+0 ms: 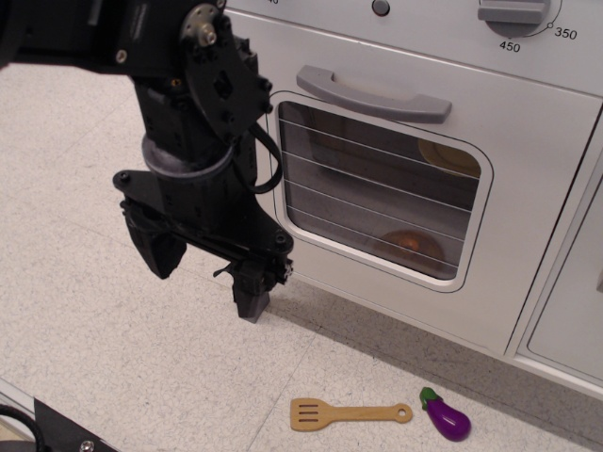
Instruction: Open oven
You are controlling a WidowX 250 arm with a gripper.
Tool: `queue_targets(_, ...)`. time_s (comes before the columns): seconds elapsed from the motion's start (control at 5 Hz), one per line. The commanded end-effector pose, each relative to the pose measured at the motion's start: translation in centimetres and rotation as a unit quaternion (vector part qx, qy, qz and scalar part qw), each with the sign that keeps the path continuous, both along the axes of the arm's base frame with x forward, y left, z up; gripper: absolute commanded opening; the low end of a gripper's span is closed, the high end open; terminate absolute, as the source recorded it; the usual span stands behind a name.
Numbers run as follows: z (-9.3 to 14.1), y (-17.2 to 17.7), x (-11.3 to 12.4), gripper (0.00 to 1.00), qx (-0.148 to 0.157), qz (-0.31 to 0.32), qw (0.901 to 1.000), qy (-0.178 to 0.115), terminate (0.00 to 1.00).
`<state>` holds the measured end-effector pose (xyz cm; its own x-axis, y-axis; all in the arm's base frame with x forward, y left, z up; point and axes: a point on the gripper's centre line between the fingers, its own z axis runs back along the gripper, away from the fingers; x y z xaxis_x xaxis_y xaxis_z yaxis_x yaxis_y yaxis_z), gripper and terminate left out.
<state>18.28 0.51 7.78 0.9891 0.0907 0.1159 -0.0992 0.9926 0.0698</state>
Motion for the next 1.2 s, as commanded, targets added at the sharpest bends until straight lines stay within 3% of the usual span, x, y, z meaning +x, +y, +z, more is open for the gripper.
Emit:
queue_targets(0.0,4.2,1.7,6.5,1.0,-0.144,0.23,0.9563,-0.109,0.0)
queue_targets(0.2,5.1,3.4,8.2,1.0,-0.208,0.337,0.8999,-0.183,0.0)
queue_targets(0.4,5.4,4.5,9.9,1.0,-0.229,0.443,0.8357,-0.23,0.0)
queue_targets(0.8,3.7,5.2,13.7,1.0,-0.215,0.634,0.688,-0.281,0.0)
queue_targets(1.0,3.0,4.8,16.0,1.0,-0.224,0.652,0.6742,-0.266,0.0)
